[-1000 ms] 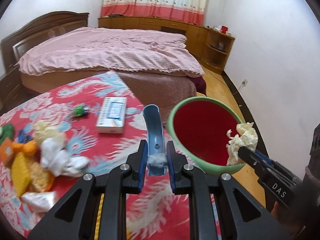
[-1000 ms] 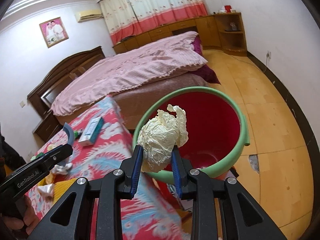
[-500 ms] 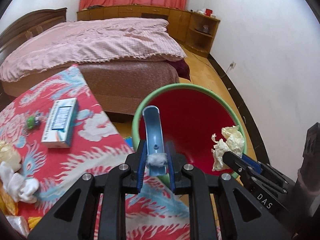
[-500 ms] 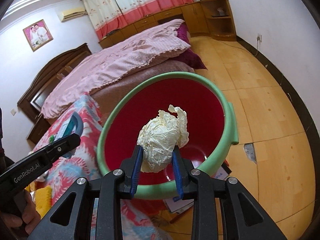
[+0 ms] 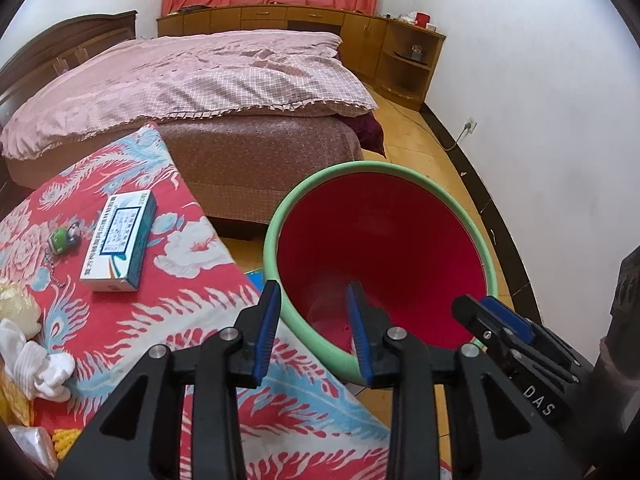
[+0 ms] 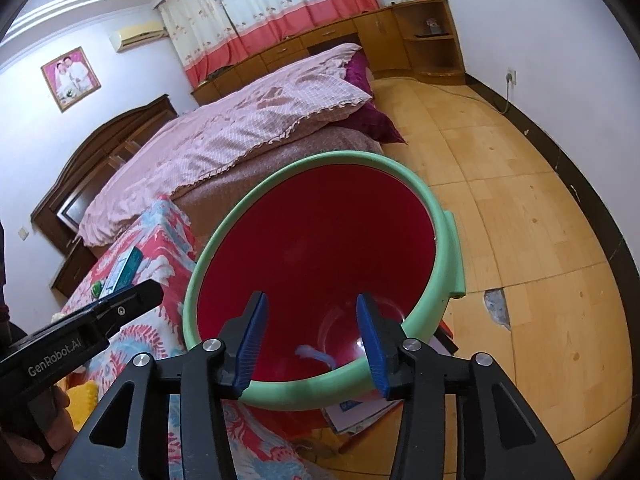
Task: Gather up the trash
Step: 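Move both open tools back over the remaining trash on the table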
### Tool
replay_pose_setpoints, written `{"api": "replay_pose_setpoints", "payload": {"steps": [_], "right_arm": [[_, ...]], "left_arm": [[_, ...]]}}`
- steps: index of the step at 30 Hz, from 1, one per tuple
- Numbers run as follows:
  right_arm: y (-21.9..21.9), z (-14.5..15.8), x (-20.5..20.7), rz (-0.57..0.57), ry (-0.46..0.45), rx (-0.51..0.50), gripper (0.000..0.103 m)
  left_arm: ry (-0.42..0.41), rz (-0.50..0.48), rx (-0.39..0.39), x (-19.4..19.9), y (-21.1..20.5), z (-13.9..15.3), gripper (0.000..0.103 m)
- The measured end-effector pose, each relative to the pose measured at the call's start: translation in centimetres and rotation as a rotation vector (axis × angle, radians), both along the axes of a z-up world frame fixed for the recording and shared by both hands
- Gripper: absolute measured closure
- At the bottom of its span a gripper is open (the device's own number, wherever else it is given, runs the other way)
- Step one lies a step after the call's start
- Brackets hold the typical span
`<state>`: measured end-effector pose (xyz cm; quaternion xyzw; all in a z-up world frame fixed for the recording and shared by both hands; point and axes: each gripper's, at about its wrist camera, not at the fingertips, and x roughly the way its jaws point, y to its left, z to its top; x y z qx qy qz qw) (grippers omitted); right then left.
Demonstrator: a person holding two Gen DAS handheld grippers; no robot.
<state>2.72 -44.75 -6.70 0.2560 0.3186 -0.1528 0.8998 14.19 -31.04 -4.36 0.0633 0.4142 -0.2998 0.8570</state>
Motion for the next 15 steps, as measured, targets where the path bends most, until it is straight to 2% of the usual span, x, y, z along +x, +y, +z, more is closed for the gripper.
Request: {"api": "replay_pose_setpoints", "payload": {"steps": [15], "right_arm": [[1.5,1.9,-1.6,-0.002,-0.033,-0.006,0.053]], "left_arm": [[-0.016,0.064,-0.035,-1.7,3.5,1.9,0.069]]}}
